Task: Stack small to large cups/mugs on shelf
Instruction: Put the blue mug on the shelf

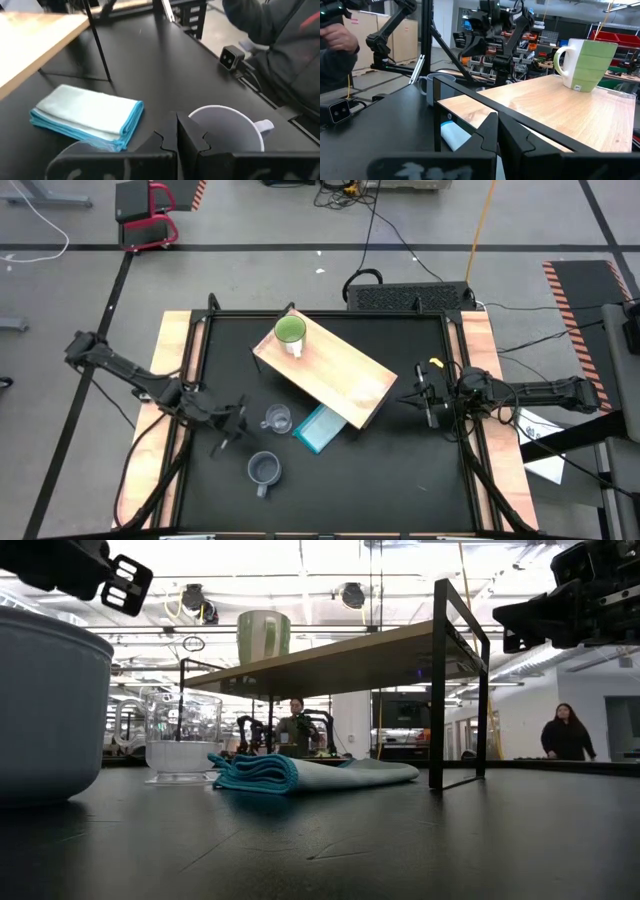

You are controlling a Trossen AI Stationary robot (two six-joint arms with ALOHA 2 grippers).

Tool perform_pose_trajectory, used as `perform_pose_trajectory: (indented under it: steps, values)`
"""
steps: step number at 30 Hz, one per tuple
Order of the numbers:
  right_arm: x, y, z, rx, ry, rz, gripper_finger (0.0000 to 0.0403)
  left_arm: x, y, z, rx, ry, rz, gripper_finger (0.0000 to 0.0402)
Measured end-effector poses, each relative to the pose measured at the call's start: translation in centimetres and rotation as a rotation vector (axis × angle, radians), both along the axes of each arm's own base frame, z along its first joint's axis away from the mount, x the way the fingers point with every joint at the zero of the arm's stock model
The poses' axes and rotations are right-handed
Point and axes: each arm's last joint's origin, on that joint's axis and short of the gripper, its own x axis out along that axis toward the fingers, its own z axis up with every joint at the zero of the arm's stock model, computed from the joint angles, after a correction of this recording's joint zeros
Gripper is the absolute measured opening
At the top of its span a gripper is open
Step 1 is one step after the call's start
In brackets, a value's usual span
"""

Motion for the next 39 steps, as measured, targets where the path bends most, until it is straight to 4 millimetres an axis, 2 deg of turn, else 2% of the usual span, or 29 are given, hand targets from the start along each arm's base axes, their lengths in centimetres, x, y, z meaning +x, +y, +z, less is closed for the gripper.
perform_pose_trajectory:
  steps: [11, 20, 32, 39]
  values:
    - [0.0, 0.0, 0.0, 0.001, 0.002, 0.0, 0.0, 2.4, -2.3, 2.1, 0.043, 0.157, -0.031, 0.0]
    - [0.0, 0.0, 0.0, 0.003, 0.001, 0.0, 0.0, 4.2, -3.5, 2.3, 0.148, 0.291, 0.043, 0.0]
    - [0.0, 0.0, 0.0, 0.004, 0.002, 0.0, 0.0, 5.4, -5.2, 3.5, 0.179, 0.42, 0.03, 0.0]
    - [0.0, 0.0, 0.0, 0.004, 0.002, 0.0, 0.0, 5.9, -6.3, 3.2, 0.194, 0.472, 0.014, 0.0]
